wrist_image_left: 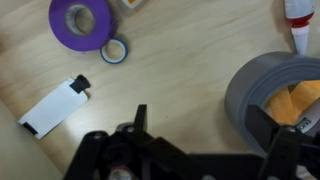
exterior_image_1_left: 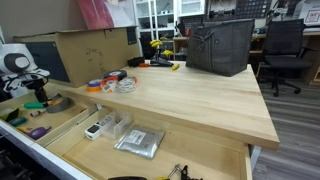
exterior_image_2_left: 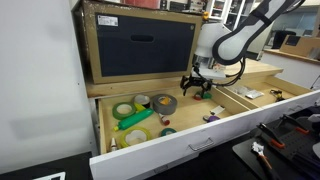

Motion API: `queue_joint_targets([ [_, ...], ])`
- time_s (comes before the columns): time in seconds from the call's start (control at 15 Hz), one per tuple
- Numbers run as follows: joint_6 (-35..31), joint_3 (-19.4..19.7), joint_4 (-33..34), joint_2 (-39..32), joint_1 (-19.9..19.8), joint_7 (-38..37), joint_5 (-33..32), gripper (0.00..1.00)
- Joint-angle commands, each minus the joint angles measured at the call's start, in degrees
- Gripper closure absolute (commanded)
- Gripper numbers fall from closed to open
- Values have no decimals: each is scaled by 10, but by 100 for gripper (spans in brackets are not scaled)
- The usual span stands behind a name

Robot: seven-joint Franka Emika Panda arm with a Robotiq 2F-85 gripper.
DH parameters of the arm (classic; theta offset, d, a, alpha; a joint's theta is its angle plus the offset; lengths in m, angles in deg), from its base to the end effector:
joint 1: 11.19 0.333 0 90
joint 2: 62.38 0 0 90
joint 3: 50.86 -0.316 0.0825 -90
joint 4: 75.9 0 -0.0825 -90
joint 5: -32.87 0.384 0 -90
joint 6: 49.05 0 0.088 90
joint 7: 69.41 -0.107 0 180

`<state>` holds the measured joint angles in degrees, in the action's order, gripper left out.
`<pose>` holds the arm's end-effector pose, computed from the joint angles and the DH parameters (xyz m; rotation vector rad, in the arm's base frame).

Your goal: Remove the grey tape from the drawer

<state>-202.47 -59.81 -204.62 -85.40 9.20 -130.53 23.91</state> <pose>0.4722 0.2732 0.1908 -3.0509 0.6652 -0.0546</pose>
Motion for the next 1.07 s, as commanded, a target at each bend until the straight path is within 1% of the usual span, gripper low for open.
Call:
queue_joint_targets([
  [0.0,-20,19,52,-50,25,-15,30,0],
  [0.53,-17,41,141,-122,65,-16,72,0],
  [0.87,-12,58,175,-148,83,-20,73,0],
  [1.0,-8,56,179,-156,86,-19,77,0],
])
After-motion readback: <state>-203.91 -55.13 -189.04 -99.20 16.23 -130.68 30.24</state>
